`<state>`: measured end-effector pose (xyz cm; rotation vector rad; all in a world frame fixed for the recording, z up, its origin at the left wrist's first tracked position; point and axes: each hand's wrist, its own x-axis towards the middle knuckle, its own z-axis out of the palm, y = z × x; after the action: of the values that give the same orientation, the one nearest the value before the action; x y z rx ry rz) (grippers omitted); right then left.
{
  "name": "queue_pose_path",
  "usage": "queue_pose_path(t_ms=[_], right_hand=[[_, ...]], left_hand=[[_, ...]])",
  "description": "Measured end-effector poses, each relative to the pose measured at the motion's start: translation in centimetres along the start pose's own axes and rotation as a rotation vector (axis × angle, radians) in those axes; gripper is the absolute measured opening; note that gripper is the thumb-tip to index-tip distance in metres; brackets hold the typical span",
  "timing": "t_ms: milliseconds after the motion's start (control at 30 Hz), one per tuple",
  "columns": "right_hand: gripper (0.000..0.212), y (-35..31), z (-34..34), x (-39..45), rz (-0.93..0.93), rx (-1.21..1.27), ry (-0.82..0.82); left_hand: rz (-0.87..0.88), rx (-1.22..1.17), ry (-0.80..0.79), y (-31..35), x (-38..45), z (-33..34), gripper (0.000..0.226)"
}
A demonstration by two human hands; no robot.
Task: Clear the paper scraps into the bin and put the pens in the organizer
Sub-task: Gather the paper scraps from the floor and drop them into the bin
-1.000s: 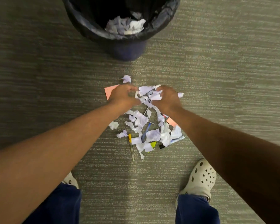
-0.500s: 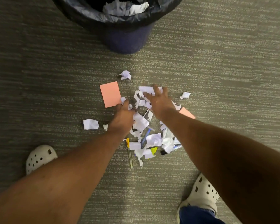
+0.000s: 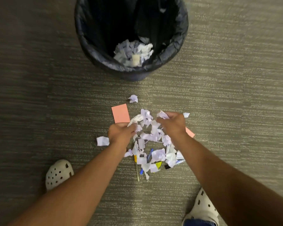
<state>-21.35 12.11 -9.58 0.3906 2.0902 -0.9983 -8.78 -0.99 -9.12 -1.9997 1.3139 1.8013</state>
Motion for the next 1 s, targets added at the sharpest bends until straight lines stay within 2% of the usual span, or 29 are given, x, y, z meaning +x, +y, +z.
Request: queue_pose_path(t_ms=[133,233,300,400,500,567,633,733,800,900,1000], right_hand=[[0.013,-5.8,-1.6,-5.2,0.079,0.479,-0.098],[0.010,-11.3,-2.6,-8.2,0.063,0.698,-0.178],[0.011,-15.4,-2.8,-9.6,0.052,0.759,-0.188],[0.016,-20.8,-3.0,-10.2,0.061,0.781,-0.132],[0.019,-25.1,-2.7,-9.4,0.087,0.813,-0.084],[0.016,-27.1,-2.3,-8.5,0.089,0.772,-0.122],[0.031,-28.6,-2.1,-7.7,0.081,0.718,-0.218],[0.055,-30.0,-2.4,-6.8,0.127,0.641,-0.305],[0.065,-30.2,-2.9,-6.7,0.128,0.611,-0.345],[0.062,-28.8,-4.0,-6.7,0.133,0.583,-0.314],[0.039,-24.9,-5.5,-6.7,0.092,0.510,-0.213]], left_hand=[[0.019,-0.288,0.001,5.9,-4.7,-1.8,0.026],[0.057,-0.419,-0.018,11.2,-7.7,-2.5,0.028],[0.094,-0.488,-0.072,14.8,-9.6,-2.5,0.023],[0.111,-0.512,-0.061,19.8,-11.2,-2.2,0.016],[0.109,-0.562,-0.046,23.9,-11.8,-1.9,0.019],[0.109,-0.557,-0.092,26.1,-11.8,-1.6,0.025],[0.078,-0.536,-0.161,27.8,-11.4,-1.4,0.036],[0.030,-0.538,-0.249,29.5,-11.4,-1.4,0.036],[0.045,-0.559,-0.286,29.7,-11.6,-1.8,0.045],[0.107,-0.519,-0.297,28.7,-11.8,-2.7,0.042],[0.184,-0.398,-0.258,25.4,-11.3,-3.4,0.025]])
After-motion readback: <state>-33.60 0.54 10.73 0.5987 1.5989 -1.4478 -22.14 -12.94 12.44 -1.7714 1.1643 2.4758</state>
